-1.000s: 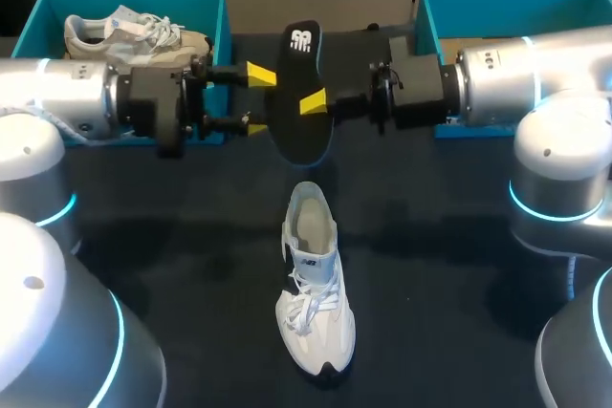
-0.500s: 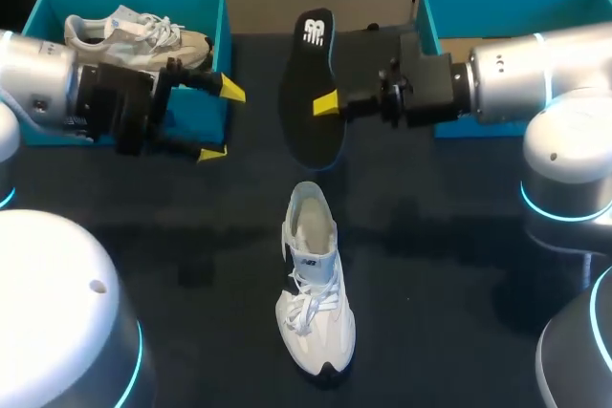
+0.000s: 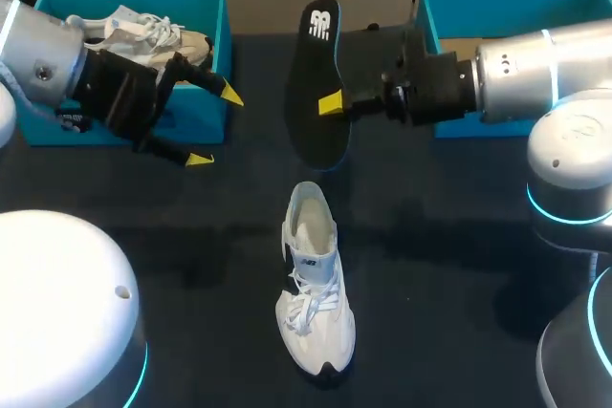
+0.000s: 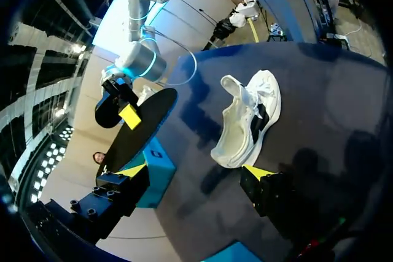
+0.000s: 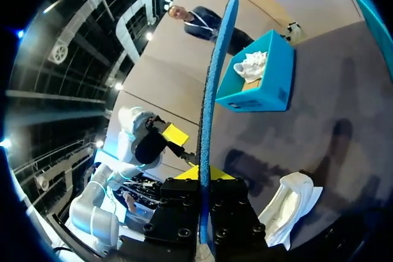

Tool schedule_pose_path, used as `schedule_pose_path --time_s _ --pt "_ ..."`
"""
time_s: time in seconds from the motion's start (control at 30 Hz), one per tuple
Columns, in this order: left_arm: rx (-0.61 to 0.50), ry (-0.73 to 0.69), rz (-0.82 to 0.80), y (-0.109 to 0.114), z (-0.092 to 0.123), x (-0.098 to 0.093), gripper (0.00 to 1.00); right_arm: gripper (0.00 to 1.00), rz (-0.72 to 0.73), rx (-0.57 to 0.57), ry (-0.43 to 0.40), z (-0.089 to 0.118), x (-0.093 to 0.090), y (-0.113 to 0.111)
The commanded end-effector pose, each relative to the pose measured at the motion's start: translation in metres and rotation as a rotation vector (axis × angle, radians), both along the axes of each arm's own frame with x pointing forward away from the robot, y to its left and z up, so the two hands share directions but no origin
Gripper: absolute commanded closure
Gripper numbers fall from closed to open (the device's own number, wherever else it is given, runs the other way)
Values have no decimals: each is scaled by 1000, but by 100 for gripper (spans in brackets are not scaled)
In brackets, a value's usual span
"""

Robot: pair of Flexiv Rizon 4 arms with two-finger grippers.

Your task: Take the shoe out of the shoebox, open the shoe tongue, remove and reinsert the insole, then place the shoe into the shoebox

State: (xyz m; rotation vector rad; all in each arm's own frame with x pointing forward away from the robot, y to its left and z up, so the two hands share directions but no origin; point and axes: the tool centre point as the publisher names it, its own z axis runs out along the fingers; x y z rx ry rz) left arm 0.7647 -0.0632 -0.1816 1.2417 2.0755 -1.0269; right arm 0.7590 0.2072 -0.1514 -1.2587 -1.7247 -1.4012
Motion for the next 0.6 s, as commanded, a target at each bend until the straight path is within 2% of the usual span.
schedule_pose_path --time_s 0.03,0.17,0.3,0.6 --pt "20 6 -7 0 2 1 0 100 -2 -2 0 0 0 1" --pt "25 21 20 1 -2 -1 0 100 -2 -2 0 0 0 1" --pt "147 129 171 1 -14 -6 0 100 2 -13 -14 -4 -1 -2" --pt "258 294 326 1 -22 -8 0 100 -67 -36 -78 -17 1 -6"
